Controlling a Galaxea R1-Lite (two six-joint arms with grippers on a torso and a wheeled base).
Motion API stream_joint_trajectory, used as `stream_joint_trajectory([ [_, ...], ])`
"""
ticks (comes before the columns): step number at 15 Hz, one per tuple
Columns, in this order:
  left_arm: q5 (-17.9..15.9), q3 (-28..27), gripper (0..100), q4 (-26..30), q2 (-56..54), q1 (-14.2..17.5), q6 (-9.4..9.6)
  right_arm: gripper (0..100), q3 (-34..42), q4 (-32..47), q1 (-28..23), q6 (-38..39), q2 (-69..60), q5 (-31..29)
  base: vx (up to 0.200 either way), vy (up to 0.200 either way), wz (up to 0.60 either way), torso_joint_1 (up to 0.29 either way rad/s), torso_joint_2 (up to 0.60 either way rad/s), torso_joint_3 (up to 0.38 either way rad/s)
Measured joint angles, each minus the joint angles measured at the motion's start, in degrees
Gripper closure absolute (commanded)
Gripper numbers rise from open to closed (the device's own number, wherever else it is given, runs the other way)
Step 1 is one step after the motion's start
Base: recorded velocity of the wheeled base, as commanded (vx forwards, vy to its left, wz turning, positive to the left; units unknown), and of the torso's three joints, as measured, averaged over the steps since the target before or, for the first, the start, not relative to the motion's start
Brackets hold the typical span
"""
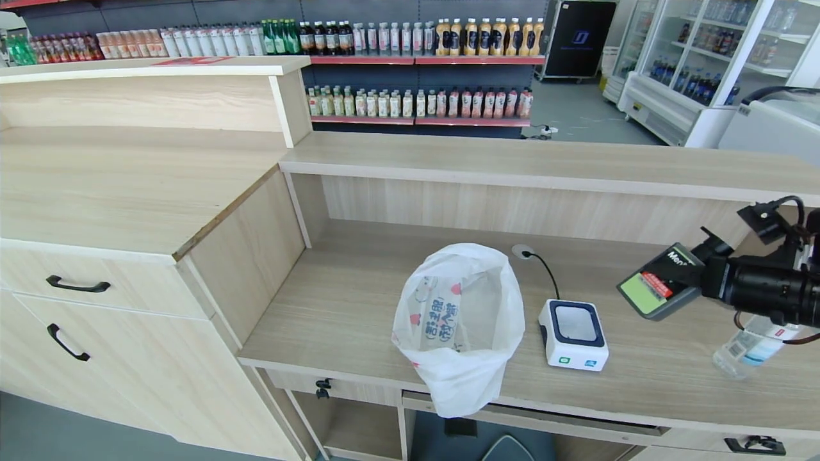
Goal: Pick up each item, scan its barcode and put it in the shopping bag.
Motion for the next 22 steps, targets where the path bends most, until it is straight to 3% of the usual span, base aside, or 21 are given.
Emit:
stream_joint_trajectory([
  [6, 0.00, 0.00, 0, -0.02, 0.00, 0.02, 0.00, 100, -1.38, -0.07, 0.00, -9.55, 8.91, -2.28, 0.000, 0.000, 0.00, 0.000, 0.00, 0.000],
  [22, 0.00, 0.00, 0, 0.00, 0.00, 0.02, 0.00, 100, -5.64, -0.24, 3.86, -9.55, 15.43, -0.91, 0.000, 0.000, 0.00, 0.000, 0.00, 0.000],
])
